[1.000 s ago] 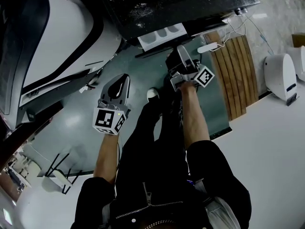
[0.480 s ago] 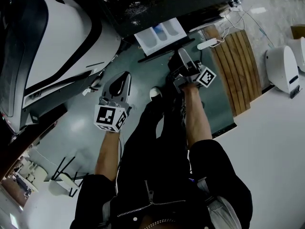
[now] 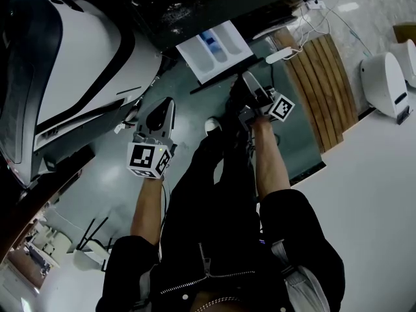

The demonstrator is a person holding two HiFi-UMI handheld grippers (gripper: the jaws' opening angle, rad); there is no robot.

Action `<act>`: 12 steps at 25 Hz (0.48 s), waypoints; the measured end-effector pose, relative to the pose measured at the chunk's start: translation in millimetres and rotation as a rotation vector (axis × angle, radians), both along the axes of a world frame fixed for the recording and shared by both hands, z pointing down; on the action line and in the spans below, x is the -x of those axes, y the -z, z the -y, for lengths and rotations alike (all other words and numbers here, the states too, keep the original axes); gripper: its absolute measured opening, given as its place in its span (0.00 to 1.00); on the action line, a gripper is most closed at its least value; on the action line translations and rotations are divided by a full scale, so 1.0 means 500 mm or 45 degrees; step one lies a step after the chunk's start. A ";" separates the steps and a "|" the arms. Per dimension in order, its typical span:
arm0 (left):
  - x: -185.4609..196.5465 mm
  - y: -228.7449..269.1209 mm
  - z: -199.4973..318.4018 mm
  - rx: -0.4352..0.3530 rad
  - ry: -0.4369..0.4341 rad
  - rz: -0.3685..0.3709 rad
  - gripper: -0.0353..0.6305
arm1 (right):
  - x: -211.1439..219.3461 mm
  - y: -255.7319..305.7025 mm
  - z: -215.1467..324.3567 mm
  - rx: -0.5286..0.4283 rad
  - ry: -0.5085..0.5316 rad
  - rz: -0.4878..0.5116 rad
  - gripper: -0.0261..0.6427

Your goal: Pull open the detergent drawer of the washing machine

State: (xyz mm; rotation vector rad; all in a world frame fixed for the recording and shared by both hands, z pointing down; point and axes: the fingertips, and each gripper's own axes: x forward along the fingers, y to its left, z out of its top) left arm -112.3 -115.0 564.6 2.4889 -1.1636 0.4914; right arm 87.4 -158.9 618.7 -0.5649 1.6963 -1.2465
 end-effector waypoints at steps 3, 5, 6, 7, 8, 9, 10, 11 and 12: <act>-0.007 0.007 0.004 -0.006 -0.009 -0.003 0.09 | -0.007 -0.003 -0.021 0.000 0.013 0.009 0.46; -0.013 0.011 0.006 -0.008 -0.015 -0.006 0.09 | -0.011 -0.003 -0.033 0.004 0.018 0.011 0.46; -0.016 0.013 0.006 -0.008 -0.019 -0.007 0.09 | -0.012 -0.001 -0.036 0.005 0.019 0.010 0.45; -0.019 0.014 0.007 -0.009 -0.022 -0.008 0.09 | -0.013 0.000 -0.037 0.006 0.019 0.008 0.45; -0.022 0.016 0.008 -0.010 -0.024 -0.009 0.09 | -0.013 0.001 -0.037 0.005 0.018 0.005 0.45; -0.025 0.017 0.009 -0.011 -0.027 -0.010 0.09 | -0.014 0.001 -0.036 0.004 0.018 0.001 0.45; -0.027 0.019 0.010 -0.012 -0.029 -0.010 0.09 | -0.014 0.000 -0.035 0.004 0.019 -0.002 0.45; -0.029 0.020 0.012 -0.012 -0.030 -0.010 0.09 | -0.014 -0.002 -0.034 0.006 0.023 -0.001 0.46; -0.029 0.021 0.013 -0.012 -0.030 -0.010 0.09 | -0.014 -0.003 -0.033 0.009 0.028 0.003 0.46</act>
